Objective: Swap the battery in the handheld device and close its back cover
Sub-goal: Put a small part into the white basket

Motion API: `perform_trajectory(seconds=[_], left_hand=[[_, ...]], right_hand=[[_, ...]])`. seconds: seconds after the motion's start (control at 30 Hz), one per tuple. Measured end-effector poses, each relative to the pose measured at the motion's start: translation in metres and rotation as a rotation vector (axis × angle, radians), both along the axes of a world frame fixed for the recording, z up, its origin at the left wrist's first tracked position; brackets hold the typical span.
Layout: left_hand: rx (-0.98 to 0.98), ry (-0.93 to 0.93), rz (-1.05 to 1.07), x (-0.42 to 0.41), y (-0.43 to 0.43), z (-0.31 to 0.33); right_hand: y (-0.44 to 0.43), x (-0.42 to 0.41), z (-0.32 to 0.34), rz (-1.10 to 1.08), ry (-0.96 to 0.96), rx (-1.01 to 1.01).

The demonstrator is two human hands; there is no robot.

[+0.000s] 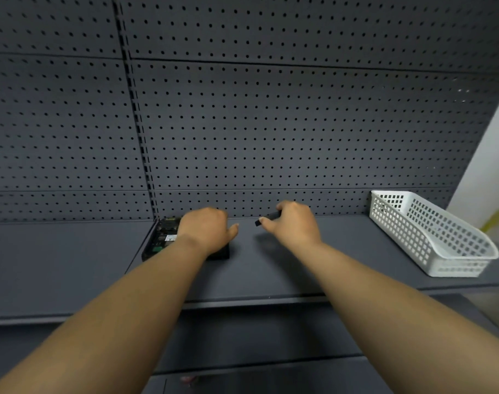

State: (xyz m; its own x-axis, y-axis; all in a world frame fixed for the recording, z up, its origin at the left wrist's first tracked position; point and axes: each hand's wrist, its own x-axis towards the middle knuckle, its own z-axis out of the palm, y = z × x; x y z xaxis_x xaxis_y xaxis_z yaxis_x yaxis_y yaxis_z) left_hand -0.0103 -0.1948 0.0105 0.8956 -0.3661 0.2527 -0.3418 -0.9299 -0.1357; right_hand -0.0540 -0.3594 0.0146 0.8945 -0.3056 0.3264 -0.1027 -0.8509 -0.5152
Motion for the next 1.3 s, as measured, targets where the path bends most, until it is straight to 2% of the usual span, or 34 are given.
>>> perform_trajectory(seconds=[0.43,0.77,1.07,1.3], left_hand=[[0.007,-0.055,-0.085,-0.003,-0.039,-0.002],[-0.007,-0.046,-0.093,-0.008,-0.149,0.01],[-0.019,-0.017,-0.056,-0.029,-0.258,-0.001],[0.016,0.017,-0.007,-0.044,-0.297,-0.013]], right_hand=[[-0.048,-0.024,0.007,-0.098,-0.036,0.024],[-0.17,-0.042,0.03,-0.175,-0.092,0.014],[-0.298,-0.059,0.03,-0.211,-0.026,-0.016],[-0.344,-0.056,0.008,-0.154,0.11,0.043]])
